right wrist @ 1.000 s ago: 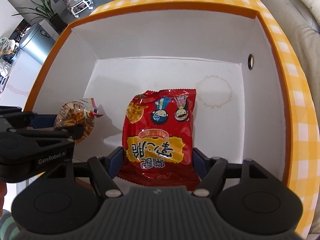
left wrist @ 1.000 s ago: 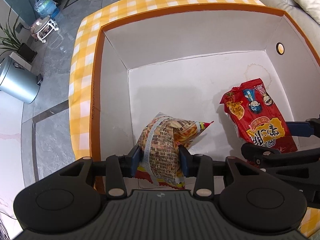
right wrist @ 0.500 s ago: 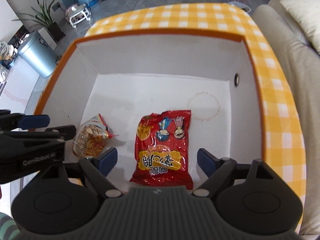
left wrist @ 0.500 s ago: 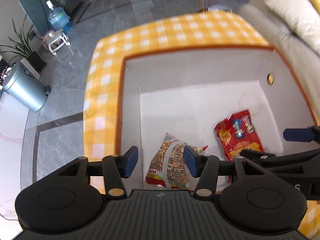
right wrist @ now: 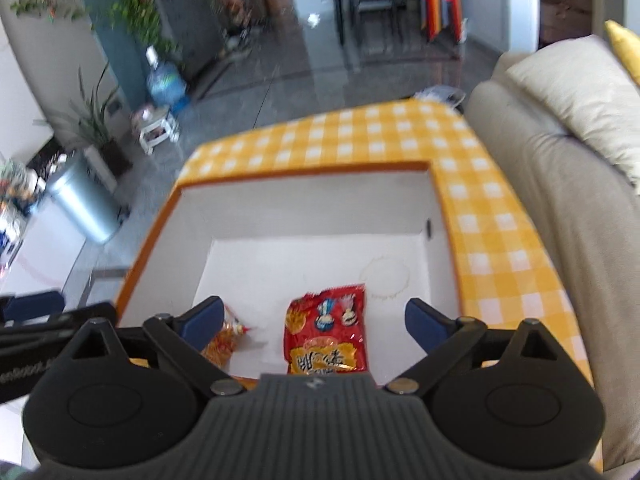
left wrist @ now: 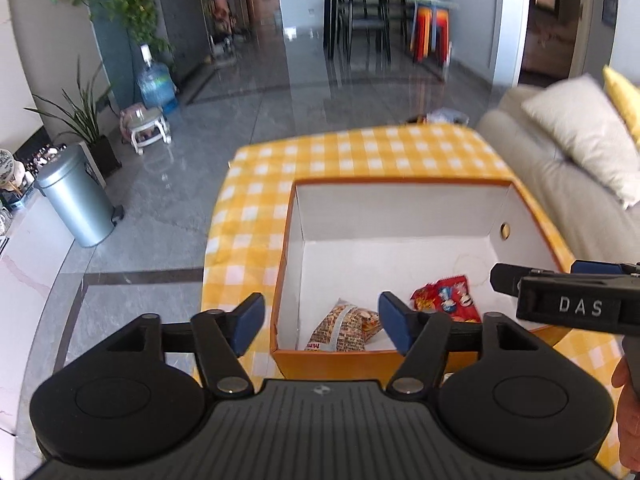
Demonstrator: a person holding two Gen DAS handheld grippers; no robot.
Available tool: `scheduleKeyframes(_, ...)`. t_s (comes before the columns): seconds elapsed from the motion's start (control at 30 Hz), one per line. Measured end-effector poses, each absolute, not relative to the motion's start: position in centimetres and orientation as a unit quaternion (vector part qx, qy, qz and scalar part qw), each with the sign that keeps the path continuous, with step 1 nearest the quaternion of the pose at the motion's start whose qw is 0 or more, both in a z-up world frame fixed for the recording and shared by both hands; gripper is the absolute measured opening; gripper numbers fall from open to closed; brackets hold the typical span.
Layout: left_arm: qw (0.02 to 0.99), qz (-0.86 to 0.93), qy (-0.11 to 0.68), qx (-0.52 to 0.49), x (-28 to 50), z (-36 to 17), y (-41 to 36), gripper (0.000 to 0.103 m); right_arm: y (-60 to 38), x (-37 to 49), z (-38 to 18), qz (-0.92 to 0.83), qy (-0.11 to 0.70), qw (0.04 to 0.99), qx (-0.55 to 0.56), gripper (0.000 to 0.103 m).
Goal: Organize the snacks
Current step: 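Withdraw both tools from the box back over the snack pile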
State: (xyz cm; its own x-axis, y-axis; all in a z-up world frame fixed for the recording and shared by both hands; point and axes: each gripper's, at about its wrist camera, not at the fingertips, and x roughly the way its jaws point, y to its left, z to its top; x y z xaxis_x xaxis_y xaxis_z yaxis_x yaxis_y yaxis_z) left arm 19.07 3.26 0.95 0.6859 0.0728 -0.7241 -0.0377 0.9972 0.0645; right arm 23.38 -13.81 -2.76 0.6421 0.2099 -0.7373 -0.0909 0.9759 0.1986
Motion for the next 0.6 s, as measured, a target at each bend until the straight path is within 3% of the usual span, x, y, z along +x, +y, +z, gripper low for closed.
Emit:
scheduleKeyframes(0.2,0.922,0.012,0.388,0.011,15.7,1.0,3.7,0.086,-13.7,19.8,-1.1,0.082,0.388,0.916,0.059,0.094)
scheduleKeyframes(0.6,0.9,-0.007,0.437,-0.003,10.9,-2.3,4.8,0.086,-13.4,12.6,-4.3,0.087,0.438,0.894,0.04,0.094)
